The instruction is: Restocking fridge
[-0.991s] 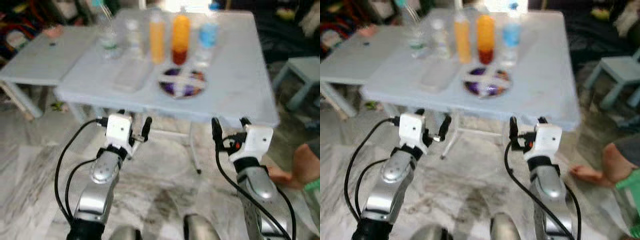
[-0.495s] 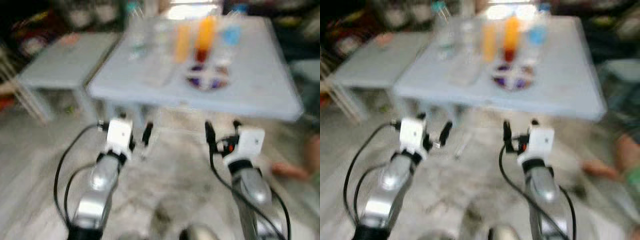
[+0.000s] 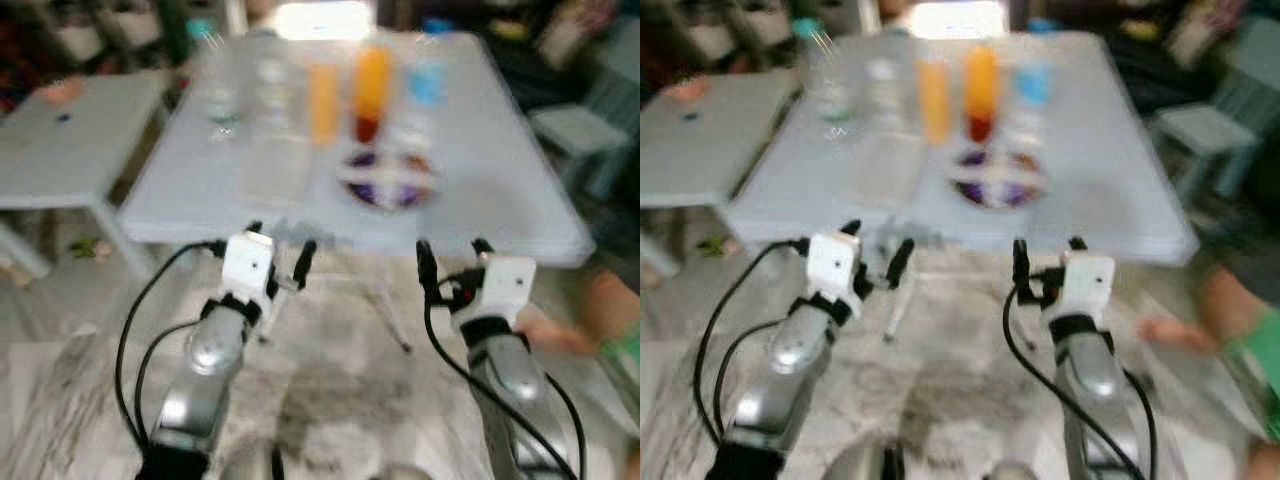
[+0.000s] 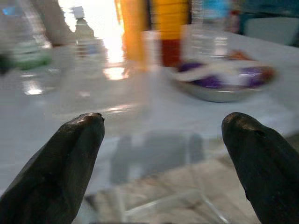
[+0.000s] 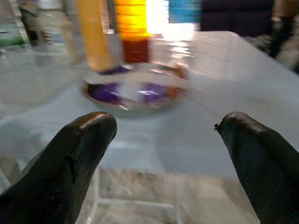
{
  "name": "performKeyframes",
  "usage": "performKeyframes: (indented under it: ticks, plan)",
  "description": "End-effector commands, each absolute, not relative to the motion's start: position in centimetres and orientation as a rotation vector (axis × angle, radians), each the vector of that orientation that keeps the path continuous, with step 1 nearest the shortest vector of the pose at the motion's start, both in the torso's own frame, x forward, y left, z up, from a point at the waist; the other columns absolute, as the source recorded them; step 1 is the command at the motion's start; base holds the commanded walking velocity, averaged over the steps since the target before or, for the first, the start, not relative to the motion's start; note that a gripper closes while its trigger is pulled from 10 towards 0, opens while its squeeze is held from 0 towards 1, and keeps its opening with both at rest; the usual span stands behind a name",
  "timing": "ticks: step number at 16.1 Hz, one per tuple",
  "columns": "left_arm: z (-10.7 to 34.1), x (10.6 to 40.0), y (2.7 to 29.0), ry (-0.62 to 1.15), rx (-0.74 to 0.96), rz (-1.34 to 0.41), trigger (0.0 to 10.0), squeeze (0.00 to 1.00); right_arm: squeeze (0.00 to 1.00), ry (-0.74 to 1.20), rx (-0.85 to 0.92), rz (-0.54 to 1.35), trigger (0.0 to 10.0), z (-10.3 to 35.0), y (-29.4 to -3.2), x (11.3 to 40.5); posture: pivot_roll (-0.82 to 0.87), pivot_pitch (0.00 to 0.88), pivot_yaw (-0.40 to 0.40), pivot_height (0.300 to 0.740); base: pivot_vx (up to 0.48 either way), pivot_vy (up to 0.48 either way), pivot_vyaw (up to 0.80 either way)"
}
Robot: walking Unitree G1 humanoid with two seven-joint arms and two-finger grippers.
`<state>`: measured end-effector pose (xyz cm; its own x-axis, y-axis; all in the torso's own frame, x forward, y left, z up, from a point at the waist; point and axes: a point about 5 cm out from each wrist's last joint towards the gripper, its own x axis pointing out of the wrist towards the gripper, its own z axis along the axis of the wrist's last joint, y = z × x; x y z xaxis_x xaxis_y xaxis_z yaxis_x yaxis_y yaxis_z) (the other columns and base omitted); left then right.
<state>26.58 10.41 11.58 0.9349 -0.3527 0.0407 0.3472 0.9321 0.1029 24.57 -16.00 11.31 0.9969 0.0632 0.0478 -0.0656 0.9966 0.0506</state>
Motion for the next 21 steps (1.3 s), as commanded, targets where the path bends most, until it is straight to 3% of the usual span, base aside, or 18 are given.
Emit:
performKeyframes:
  ticks: [1, 3, 12, 21]
  plan:
    - [11.6, 26.7, 10.8, -0.054, 0.096, -0.344, 10.0, 0.0, 0.0, -0.054, 0.051, 0.078, 10.0, 11.5, -15.7, 24.6, -0.05, 0.093, 0.036, 0.74, 0.472, 0.0, 0.0]
    - [11.7, 26.7, 11.0, -0.055, 0.096, -0.327, 10.0, 0.0, 0.0, -0.055, 0.05, 0.079, 10.0, 11.5, -15.7, 24.5, -0.05, 0.098, 0.037, 0.74, 0.444, 0.0, 0.0]
    - [12.6, 26.1, 13.1, -0.089, 0.07, -0.23, 10.0, 0.0, 0.0, -0.058, 0.05, 0.071, 10.0, 11.6, -15.9, 25.1, -0.03, 0.103, 0.034, 0.74, 0.0, 0.0, 0.0]
    - [13.7, 26.0, 13.6, -0.103, 0.08, -0.241, 10.0, 0.0, 0.0, 0.073, 0.253, -0.052, 10.0, 10.1, -16.2, 26.3, -0.01, 0.107, 0.036, 0.74, 0.0, 0.0, 0.0]
